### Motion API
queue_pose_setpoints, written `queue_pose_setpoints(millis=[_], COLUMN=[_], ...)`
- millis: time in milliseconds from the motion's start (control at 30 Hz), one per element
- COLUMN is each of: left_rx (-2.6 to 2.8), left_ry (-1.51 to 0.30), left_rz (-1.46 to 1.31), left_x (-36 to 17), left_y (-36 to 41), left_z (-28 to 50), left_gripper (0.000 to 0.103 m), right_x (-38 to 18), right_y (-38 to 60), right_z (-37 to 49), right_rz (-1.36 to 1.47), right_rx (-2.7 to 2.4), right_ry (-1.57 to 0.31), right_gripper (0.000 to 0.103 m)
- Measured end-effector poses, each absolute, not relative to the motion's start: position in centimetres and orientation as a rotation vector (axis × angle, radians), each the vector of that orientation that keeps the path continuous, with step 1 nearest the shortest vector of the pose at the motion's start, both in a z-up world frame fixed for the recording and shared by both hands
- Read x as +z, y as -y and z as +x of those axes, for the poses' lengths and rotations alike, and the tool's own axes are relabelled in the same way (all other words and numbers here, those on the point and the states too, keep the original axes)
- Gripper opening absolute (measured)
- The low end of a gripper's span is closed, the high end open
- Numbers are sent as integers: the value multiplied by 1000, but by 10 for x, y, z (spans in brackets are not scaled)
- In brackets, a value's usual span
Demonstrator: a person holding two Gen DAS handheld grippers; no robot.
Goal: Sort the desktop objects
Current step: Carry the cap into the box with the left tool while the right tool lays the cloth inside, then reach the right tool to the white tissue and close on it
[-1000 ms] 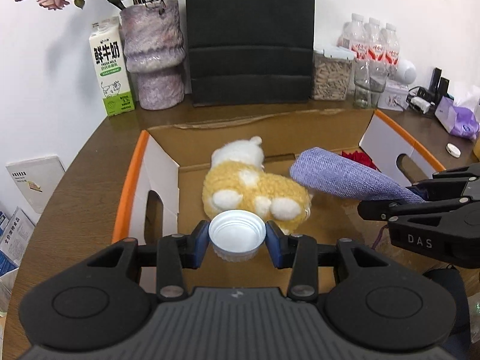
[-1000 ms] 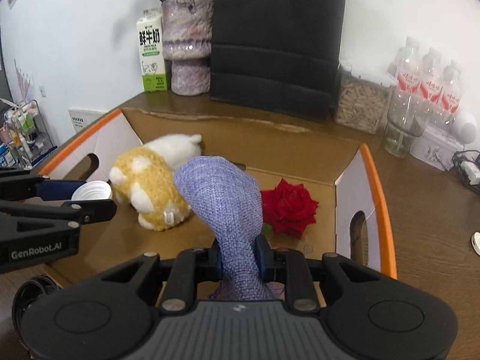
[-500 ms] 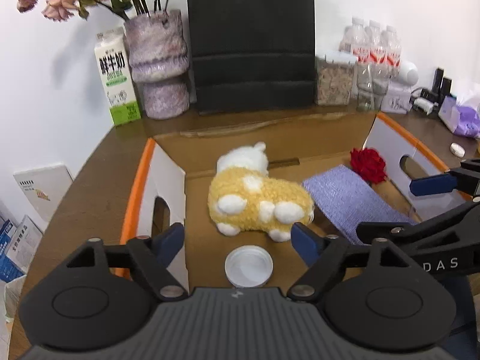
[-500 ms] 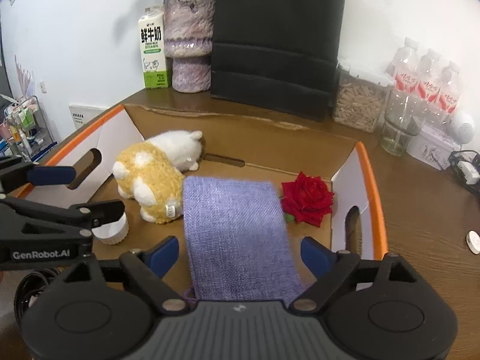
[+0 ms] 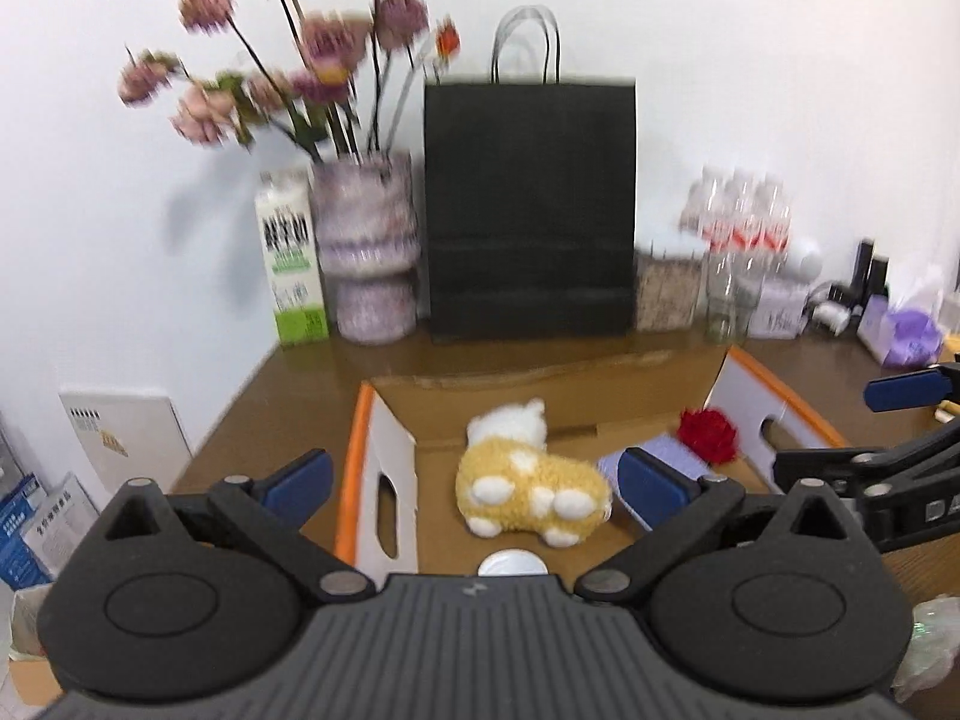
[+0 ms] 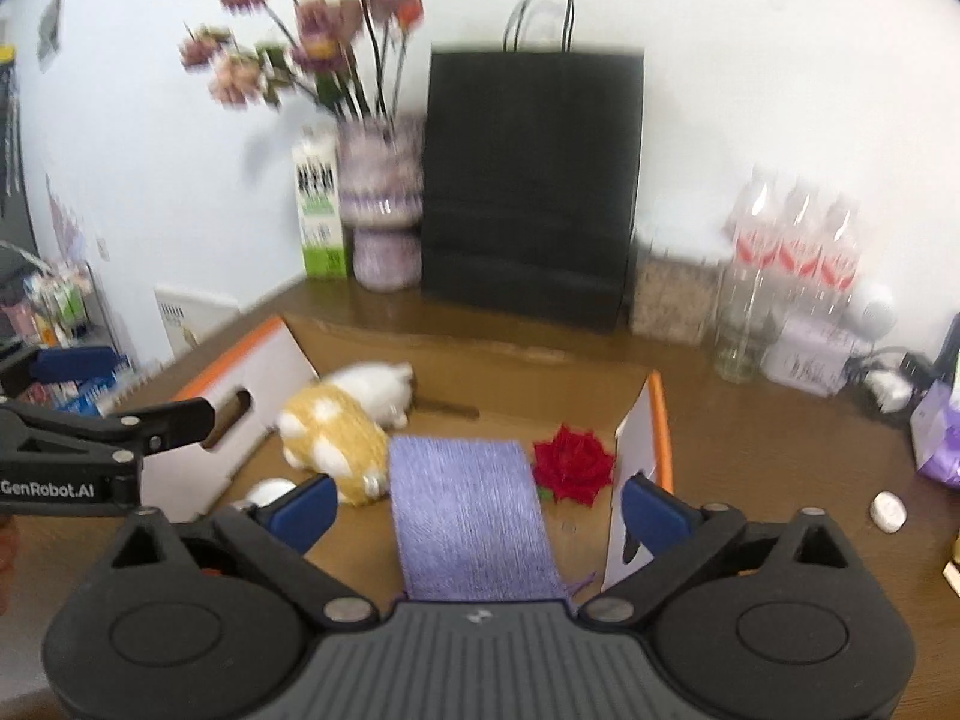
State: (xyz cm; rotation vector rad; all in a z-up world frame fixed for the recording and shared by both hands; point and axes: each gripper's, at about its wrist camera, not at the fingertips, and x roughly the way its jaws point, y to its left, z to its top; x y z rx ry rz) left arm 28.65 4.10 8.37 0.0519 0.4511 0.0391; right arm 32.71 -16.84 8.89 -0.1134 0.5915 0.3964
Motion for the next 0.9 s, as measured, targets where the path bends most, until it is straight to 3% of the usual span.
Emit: queue_pose_setpoints(millis=[400, 900], left_rx=[69, 149], left_ry=[-293, -427], left_rz=[63, -90], left_x=[90, 27], left_y=[-50, -74], left_z=[187, 118], left_gripper=[103, 103], right_x=[105, 38], right_y=[209, 239], right_z=[218, 143], right_rz=[-96, -22], right_rx=[409, 307], right_ry=[-410, -498], right_gripper=[103, 103])
